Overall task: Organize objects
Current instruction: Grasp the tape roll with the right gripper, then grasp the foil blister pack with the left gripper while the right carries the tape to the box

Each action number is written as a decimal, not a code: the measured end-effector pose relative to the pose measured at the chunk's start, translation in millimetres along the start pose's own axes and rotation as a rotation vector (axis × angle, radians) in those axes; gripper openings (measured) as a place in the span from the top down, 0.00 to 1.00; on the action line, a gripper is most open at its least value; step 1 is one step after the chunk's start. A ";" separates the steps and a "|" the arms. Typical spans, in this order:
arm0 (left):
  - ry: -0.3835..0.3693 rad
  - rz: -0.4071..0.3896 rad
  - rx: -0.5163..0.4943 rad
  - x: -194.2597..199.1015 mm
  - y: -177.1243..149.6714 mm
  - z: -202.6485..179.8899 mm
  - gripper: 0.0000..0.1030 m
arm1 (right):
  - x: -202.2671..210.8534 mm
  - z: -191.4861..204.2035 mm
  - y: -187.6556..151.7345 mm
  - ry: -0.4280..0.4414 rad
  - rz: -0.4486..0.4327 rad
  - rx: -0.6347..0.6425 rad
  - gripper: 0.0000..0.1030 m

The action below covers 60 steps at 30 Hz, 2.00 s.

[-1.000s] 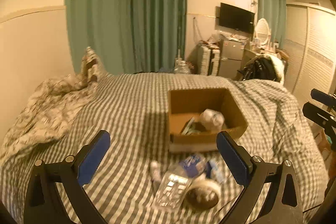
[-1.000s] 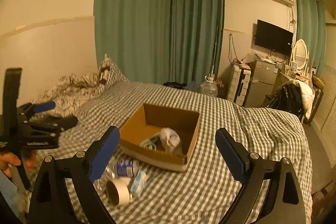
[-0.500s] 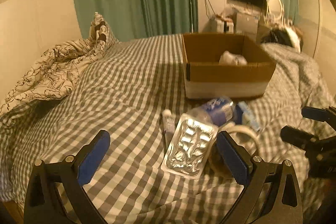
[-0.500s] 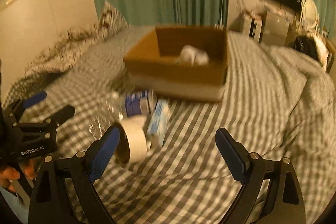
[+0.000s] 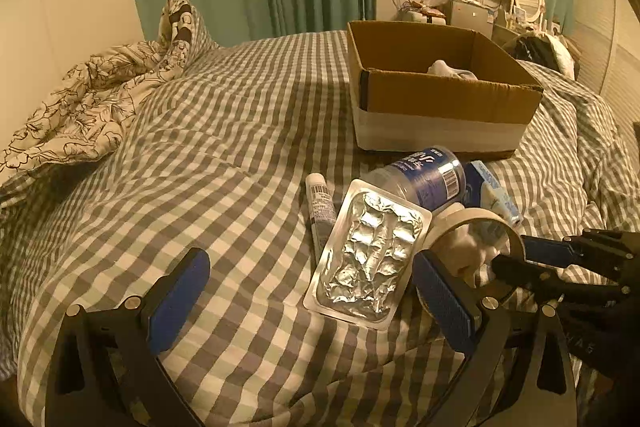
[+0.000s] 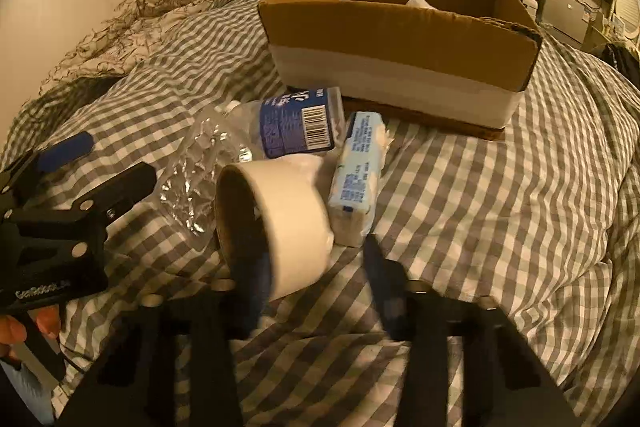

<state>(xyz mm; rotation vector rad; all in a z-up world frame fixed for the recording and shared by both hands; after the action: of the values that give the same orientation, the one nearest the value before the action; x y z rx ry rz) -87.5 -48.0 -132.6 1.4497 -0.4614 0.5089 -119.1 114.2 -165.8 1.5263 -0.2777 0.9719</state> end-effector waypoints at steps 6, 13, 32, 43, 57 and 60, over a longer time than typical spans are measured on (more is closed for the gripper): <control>-0.034 0.034 0.007 -5.5 -3.8 -4.6 0.00 | 27.2 -5.0 5.7 -0.020 -0.051 0.010 0.87; -0.050 0.103 -0.033 -20.9 -11.7 -21.3 0.00 | 65.8 -22.4 19.2 -0.065 -0.145 0.007 0.94; -0.036 0.086 0.026 -14.3 -9.1 -1.4 0.00 | 2.3 -10.0 -1.6 0.032 -0.017 -0.033 0.81; -0.039 0.150 -0.050 -30.6 -12.3 -20.8 0.00 | 41.8 -31.0 17.1 -0.061 -0.129 -0.020 0.95; -0.139 0.258 -0.056 -68.6 -21.2 -45.7 0.29 | 49.8 -72.3 10.7 -0.078 -0.131 -0.100 0.95; -0.145 0.241 -0.054 -58.4 -22.5 -46.3 0.30 | 52.2 -70.3 9.8 -0.075 -0.134 -0.099 0.95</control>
<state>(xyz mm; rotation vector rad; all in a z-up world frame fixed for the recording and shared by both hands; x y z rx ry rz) -122.1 -5.7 -188.2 1.3917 -0.7661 0.5805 -122.3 194.2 -129.0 1.4732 -0.2697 0.7859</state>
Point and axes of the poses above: each gripper's, at about its wrist camera, not at the fingertips, and x roughly against the way its jaws point, z to its left, y to its top, the point moved 2 cm from there along -x, roughly the way its jaws point, and after that the axes turned 10 degrees about -z, right-handed, at the moved point
